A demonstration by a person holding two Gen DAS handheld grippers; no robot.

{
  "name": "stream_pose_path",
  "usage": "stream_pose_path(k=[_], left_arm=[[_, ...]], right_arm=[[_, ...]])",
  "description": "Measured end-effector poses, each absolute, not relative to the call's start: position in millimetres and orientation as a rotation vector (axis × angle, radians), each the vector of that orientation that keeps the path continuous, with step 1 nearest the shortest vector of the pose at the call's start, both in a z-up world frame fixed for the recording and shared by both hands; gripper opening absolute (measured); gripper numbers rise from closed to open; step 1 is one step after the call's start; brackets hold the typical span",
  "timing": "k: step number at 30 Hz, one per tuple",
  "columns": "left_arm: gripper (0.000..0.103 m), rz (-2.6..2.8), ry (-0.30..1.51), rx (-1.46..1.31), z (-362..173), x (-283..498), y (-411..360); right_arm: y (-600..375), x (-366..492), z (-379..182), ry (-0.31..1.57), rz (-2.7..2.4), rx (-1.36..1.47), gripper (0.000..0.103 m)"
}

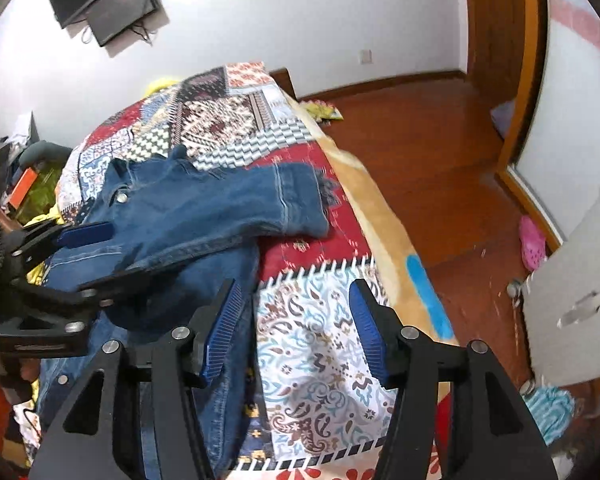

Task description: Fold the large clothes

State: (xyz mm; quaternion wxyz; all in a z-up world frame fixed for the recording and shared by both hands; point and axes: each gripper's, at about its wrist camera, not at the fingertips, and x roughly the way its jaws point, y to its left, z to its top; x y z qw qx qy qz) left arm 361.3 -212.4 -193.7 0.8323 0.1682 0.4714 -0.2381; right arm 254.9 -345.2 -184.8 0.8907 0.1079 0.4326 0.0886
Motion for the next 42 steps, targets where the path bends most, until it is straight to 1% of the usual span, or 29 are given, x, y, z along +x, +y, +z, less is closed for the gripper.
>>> stream_pose_path(k=[3,5,7,9,10,12,14,17,19,23,26,28,29,31,33,36,38,42], left_arm=[[0.057,-0.502,1.034,0.413,-218,375,-228],[0.052,-0.495,1.053,0.415,-229,384,-229],[0.043,-0.497,1.067,0.400,-235,392,-230],[0.018,-0.485,1.064,0.367,-236,400,-226],[0.014,-0.480,1.046,0.340,-231,401,-222],[0.011,-0.471,0.985,0.289,-215,397,-213],[0.011,-0.443,0.892,0.273,-185,387,-197],[0.010,-0.431,0.817,0.219,-148,377,-168],[0.005,-0.392,0.756,0.195,-121,368,-139],[0.005,-0.301,0.714,0.146,-102,353,-83],[0.005,-0.228,0.773,0.103,-119,344,-36],[0.005,-0.179,0.851,0.058,-146,334,-3],[0.008,-0.164,0.878,0.047,-156,330,6],[0.017,-0.115,0.961,0.017,-188,317,31],[0.036,-0.095,1.042,-0.040,-219,302,54],[0.049,-0.056,1.105,-0.070,-248,283,65],[0.054,-0.025,1.113,-0.072,-254,274,70],[0.055,-0.013,1.101,-0.040,-238,269,70]], right_arm=[[-345,259,-199,0.937,0.193,0.238,0.053],[-341,261,-209,0.960,0.205,0.247,0.053],[-337,263,-216,0.978,0.223,0.252,0.053],[-334,265,-220,0.993,0.231,0.251,0.053],[-330,267,-223,0.999,0.239,0.248,0.053],[-323,271,-228,1.024,0.261,0.234,0.053],[-318,274,-234,1.044,0.297,0.252,0.053],[-309,276,-233,1.049,0.302,0.221,0.053],[-304,277,-232,1.053,0.299,0.202,0.053],[-296,278,-233,1.060,0.287,0.168,0.053],[-291,278,-234,1.068,0.284,0.152,0.053],[-288,276,-234,1.068,0.286,0.144,0.053],[-287,276,-233,1.070,0.285,0.140,0.053],[-285,275,-233,1.070,0.276,0.129,0.055],[-283,272,-233,1.072,0.268,0.109,0.055],[-278,275,-234,1.079,0.253,0.084,0.056],[-277,277,-234,1.086,0.242,0.078,0.056],[-276,279,-231,1.110,0.229,0.092,0.056]])
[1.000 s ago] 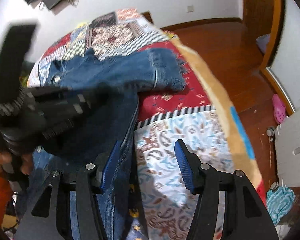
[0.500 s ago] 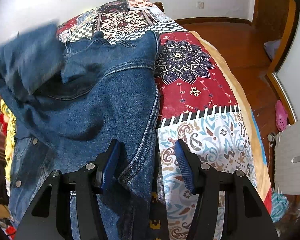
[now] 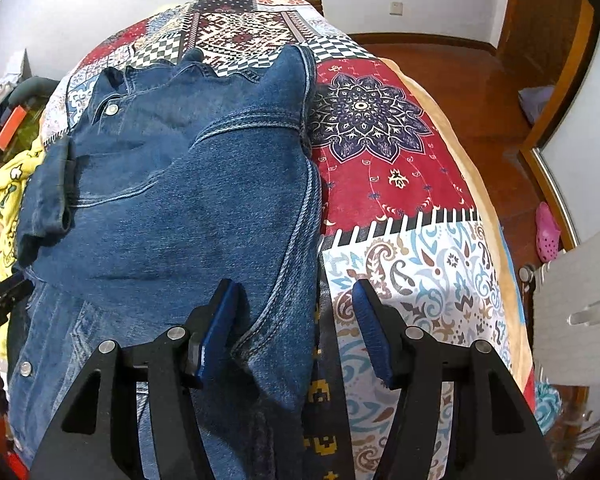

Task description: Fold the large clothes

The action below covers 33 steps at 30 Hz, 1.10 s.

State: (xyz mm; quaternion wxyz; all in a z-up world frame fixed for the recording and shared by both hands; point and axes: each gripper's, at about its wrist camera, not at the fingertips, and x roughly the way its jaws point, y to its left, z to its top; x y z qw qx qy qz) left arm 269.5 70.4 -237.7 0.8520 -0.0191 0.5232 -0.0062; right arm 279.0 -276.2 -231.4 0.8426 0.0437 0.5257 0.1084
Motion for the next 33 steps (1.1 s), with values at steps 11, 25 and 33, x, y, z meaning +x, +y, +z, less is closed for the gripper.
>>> stream_pose_path(k=[11,25,33], left_arm=[[0.095,-0.047,0.894,0.261,-198,293,17],[0.094,0.067,0.896,0.249,-221,357,16],[0.094,0.252,0.888,0.027,-200,326,130]], right_arm=[[-269,273,-202,1.067,0.235,0.110,0.058],[-253,289,-238,1.100,0.203,-0.028,0.074],[-256,289,-238,1.099,0.210,-0.032,0.075]])
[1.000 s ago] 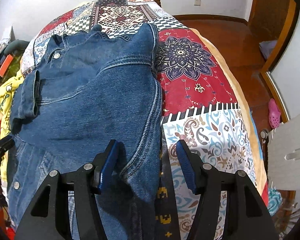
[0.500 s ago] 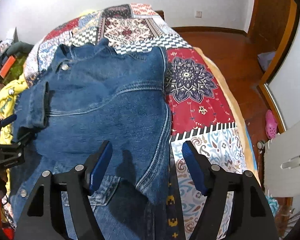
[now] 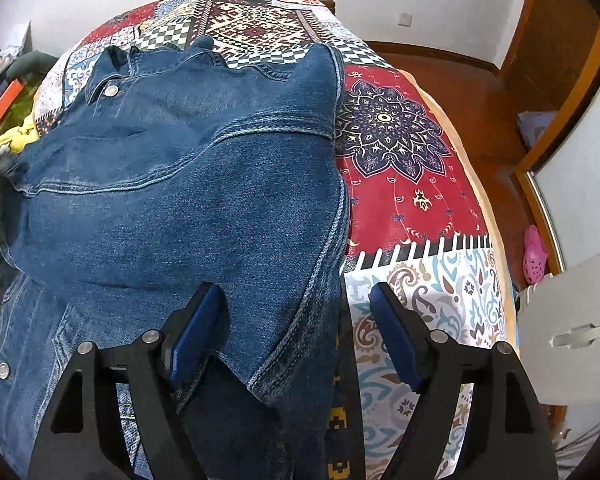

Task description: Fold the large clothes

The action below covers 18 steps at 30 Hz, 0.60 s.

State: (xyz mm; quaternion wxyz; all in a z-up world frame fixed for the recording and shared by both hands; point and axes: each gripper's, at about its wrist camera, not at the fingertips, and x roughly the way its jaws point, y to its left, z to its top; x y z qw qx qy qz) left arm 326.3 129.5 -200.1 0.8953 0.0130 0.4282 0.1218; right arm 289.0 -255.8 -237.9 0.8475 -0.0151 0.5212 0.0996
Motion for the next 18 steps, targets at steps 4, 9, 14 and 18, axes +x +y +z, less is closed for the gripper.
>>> stream_pose_path(k=[4,9,14,18], left_arm=[[0.094,0.331,0.984,0.050,-224,296,172],[0.094,0.315,1.050,0.024,-238,267,194],[0.094,0.227,0.996,-0.104,-216,269,206],[0.095,0.161,0.986,-0.194,-206,300,215]], right_arm=[[-253,287,-237,1.101,0.200,-0.031,0.075],[-256,290,-233,1.130,0.219,0.004,0.075],[-263,295,-214,1.109,0.254,0.070,0.075],[-269,309,-195,1.071,0.264,0.110,0.075]])
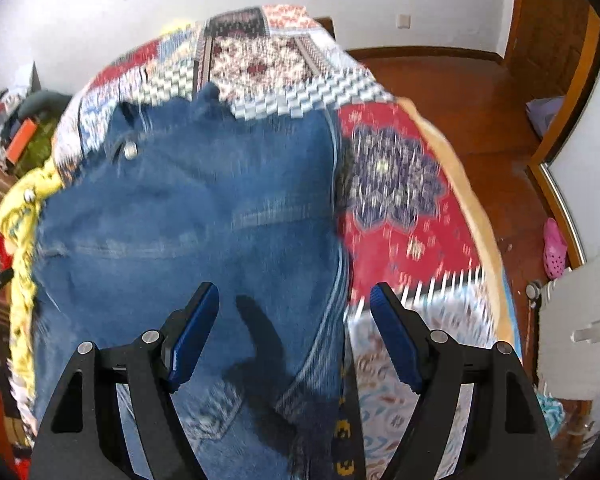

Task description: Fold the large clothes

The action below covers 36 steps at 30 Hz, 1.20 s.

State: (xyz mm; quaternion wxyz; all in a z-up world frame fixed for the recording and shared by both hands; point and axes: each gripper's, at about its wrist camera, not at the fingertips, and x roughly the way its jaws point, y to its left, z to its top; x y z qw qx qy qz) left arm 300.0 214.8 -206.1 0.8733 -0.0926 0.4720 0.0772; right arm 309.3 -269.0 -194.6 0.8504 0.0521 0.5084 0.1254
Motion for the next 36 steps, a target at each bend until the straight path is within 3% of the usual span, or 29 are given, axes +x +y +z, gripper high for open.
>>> stream_pose_path(k=[10,13,16,17,18,21,31,36], left_arm=[[0.094,0.034,1.065,-0.411,-249,379,242],[0.090,0.009,1.080,-0.505,-264,396,252],[0.073,-0.046,1.093,-0.617,-282,411,259],[0.061,-0.066,1.091,-0.656,-285,414,261],[0.043,-0.063,1.077,-0.677,-286,416,263],[0.012,-0.055,1.049,-0.668,-280,419,264],[0.008,0.063,0.902,-0.386,-207,400,245],[0.008,0.106,0.935,-0.332,-216,408,246]], right_arm=[[-275,380,-207,1.098,0.285,0.227,0.075],[-272,397,-218,1.121,0.292,0.250,0.060],[-268,413,-231,1.159,0.292,0.273,0.037],[-268,416,-235,1.170,0.290,0.279,0.026],[-267,418,-237,1.184,0.287,0.283,0.021],[-263,423,-235,1.171,0.281,0.291,0.011],[-220,444,-161,0.958,0.329,0.158,0.008],[-212,455,-180,0.976,0.286,0.120,0.008]])
